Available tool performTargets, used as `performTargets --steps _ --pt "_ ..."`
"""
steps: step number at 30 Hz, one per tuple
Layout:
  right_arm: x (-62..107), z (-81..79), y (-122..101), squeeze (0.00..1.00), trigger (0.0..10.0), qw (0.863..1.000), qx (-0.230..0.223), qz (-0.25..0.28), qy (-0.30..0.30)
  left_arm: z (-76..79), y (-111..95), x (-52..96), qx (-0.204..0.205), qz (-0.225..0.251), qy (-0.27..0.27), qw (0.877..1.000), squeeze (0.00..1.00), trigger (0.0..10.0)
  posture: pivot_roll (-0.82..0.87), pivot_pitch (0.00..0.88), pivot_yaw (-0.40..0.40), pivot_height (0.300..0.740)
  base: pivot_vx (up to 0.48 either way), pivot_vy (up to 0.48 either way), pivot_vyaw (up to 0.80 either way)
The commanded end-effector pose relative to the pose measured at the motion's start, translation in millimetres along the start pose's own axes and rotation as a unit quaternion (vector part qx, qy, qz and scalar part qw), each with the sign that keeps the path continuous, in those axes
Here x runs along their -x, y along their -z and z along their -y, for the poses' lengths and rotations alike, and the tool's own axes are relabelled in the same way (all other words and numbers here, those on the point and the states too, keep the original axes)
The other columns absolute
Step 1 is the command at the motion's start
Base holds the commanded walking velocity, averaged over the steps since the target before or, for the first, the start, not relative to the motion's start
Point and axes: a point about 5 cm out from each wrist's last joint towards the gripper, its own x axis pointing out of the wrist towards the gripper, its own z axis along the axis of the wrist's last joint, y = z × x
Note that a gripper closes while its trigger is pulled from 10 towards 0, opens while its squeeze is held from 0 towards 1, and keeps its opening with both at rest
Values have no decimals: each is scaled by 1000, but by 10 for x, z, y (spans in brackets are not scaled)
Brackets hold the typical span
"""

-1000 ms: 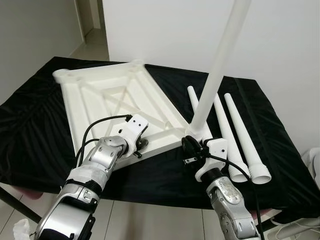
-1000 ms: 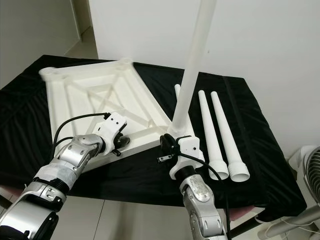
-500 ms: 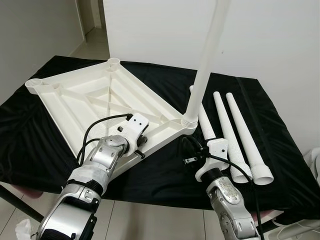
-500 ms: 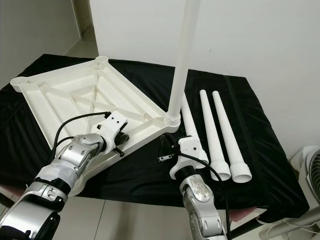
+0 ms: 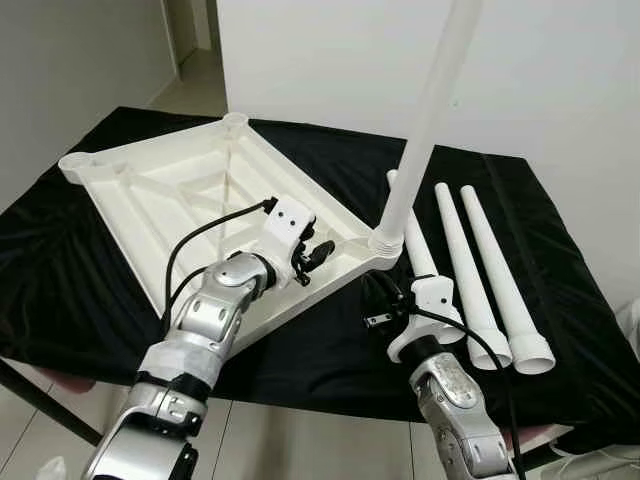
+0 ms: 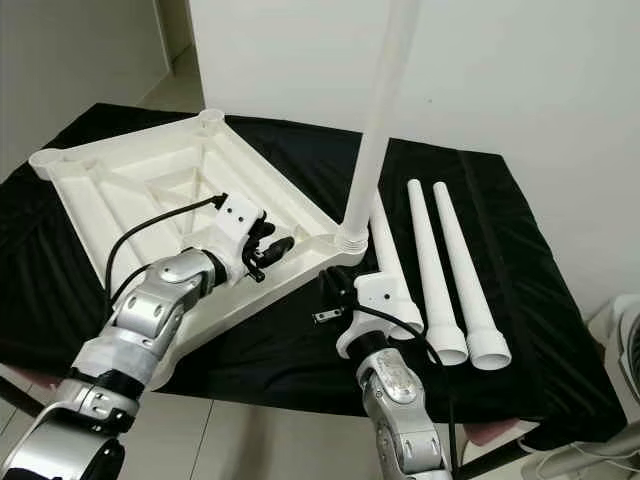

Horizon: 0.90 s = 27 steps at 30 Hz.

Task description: Building children table

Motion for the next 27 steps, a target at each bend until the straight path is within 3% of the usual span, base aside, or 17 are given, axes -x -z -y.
performTargets --steps 1,3,5,10,11,12,16,19,20,23,25,27 --pt "16 15 39 0 10000 1000 2 -6 6 3 23 41 3 -1 10 1000 0 10000 -88 0 -10 740 0 0 0" --pt "14 21 31 0 10000 1000 3 -5 7 -102 46 173 -26 -20 -25 999 0 10000 -89 0 -9 740 0 0 0" --pt "19 27 29 0 10000 1000 3 -4 8 -228 120 251 -20 -55 -73 996 0 10000 -83 0 -12 740 0 0 0" --pt "13 25 31 0 10000 1000 3 -5 5 -374 239 408 -32 -100 -101 989 0 10000 -72 0 -25 740 0 0 0" --pt "3 14 37 0 10000 1000 3 -6 -1 -305 242 527 -38 -89 -47 994 0 10000 -68 0 -28 740 0 0 0" --pt "3 14 37 0 10000 1000 3 -6 -1 -305 242 527 -38 -89 -47 994 0 10000 -68 0 -28 740 0 0 0" --pt "-10 3 35 0 10000 1000 5 -7 -7 -97 344 689 -62 -105 58 991 0 10000 -63 0 -32 740 0 0 0" --pt "-15 8 32 0 10000 1000 5 -6 -8 -201 453 750 -66 -134 18 989 0 10000 -62 0 -34 740 0 0 0" --pt "-12 12 33 0 10000 1000 6 -6 -8 -239 483 790 -92 -149 16 984 0 10000 -63 0 -32 740 0 0 0" --pt "-9 14 34 0 10000 1000 6 -7 -7 -274 501 837 -110 -161 18 981 0 10000 -64 0 -35 740 0 0 0" --pt "2 10 42 0 10000 1000 6 -8 -7 -344 515 950 -118 -186 30 975 0 10000 -63 0 -34 740 0 0 0" --pt "2 10 42 0 10000 1000 6 -8 -7 -344 515 950 -118 -186 30 975 0 10000 -63 0 -34 740 0 0 0"
